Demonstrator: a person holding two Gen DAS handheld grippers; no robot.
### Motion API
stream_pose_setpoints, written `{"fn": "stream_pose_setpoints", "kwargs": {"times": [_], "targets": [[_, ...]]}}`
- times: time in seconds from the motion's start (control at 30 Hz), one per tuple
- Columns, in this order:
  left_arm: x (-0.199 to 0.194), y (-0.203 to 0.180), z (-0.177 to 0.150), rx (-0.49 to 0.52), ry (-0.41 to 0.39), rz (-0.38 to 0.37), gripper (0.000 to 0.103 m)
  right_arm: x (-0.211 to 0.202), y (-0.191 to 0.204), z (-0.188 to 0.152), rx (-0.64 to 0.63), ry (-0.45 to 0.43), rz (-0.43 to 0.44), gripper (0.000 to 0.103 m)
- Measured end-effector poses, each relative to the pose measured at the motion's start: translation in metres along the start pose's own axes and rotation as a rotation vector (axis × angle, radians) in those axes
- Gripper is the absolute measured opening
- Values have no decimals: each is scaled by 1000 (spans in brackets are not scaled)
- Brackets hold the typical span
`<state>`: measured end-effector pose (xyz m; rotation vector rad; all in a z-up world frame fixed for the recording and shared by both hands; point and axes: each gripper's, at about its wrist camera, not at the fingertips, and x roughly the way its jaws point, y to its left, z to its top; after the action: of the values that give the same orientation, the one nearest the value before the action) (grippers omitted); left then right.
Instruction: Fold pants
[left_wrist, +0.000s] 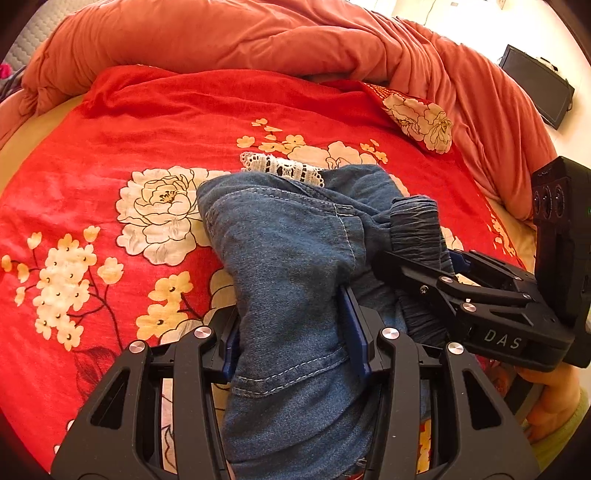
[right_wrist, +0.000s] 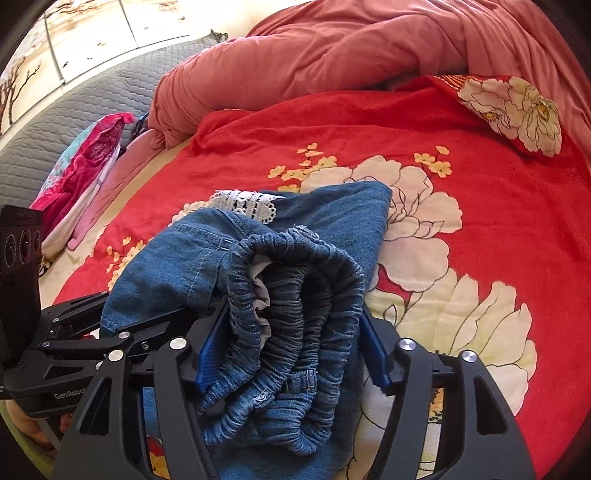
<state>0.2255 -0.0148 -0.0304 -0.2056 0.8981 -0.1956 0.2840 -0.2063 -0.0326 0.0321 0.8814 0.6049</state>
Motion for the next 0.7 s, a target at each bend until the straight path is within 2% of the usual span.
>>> {"fn": "stream_pose_setpoints", "kwargs": {"times": [0.07, 0.47, 0.63, 0.7], "targets": [[0, 0, 0, 0, 0, 1, 39, 0, -2, -1, 13, 2, -2, 67], [-7, 2, 0, -19, 0, -11, 41, -12, -6, 1, 42, -25, 31, 74], [-14, 1, 2, -23, -4, -13, 45, -24, -4, 3, 40, -61, 39, 77], [-18, 0, 2, -20, -12, -11, 49, -28, -3, 4, 40, -73, 40, 81]]}}
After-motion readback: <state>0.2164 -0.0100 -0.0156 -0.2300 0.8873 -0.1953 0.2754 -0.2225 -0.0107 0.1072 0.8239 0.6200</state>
